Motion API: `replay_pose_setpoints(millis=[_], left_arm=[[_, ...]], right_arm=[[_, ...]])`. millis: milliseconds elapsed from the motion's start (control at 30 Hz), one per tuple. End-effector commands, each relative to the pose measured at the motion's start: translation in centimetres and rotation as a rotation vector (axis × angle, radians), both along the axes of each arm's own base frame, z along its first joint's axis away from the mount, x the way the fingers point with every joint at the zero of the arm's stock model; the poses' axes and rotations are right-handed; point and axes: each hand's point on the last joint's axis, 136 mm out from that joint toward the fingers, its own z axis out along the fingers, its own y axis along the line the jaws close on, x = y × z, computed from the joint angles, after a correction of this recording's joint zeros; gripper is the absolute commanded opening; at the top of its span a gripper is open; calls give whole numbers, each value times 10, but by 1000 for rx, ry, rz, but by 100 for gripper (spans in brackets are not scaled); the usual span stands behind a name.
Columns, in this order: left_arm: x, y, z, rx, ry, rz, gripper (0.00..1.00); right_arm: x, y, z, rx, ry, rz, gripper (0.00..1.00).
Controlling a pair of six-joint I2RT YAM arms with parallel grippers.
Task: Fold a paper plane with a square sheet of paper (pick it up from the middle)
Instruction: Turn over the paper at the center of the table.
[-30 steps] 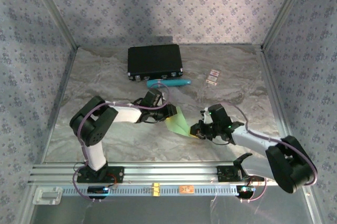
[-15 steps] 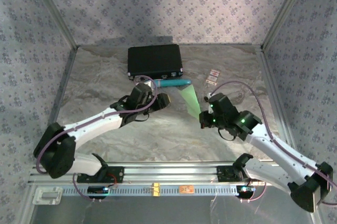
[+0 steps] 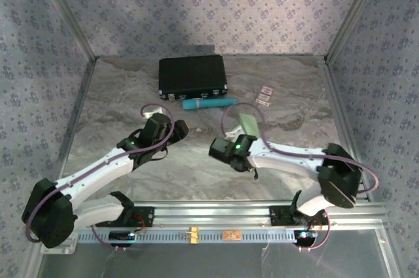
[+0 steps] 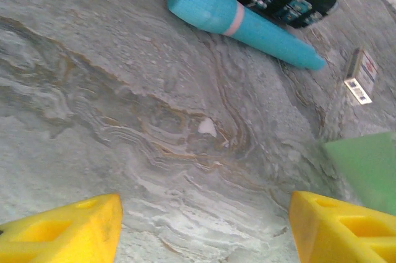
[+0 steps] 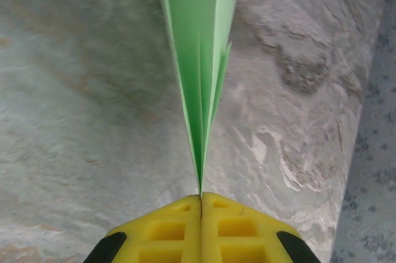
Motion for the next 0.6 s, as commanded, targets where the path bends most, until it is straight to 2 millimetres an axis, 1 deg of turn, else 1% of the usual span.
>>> replay_pose_setpoints(millis=[0,67,133,167,267,300,400,467,533,567], left_arm=[[-4,18,-1,20,3,58,72],[-5,23,0,17,-2,70,73],[-7,26,1,16,-4,77,74],[-8,27,0,17,-3,77,74],[-8,26,0,14,-1,67,76],[-9,24,-1,12,2,57,76],[-8,14,-3,-1,12,18,77],[-6,8,-5,-10,22,-9,77],[-5,-2,-8,-26,30,-44,75],[-4,-7,-8,-37,34,-60,74]], right_arm=[[-11,41,-23,25,101,118,7],[-21,61,-35,59,158,162,10],[-28,79,-40,134,198,191,15],[-30,84,-39,175,205,192,19],[-28,96,-29,368,232,166,34],[-27,99,-26,453,247,154,36],[-16,96,-18,694,283,80,42],[-8,87,-19,814,306,27,40],[1,81,-23,951,322,-33,31],[5,78,-26,1009,335,-63,28]])
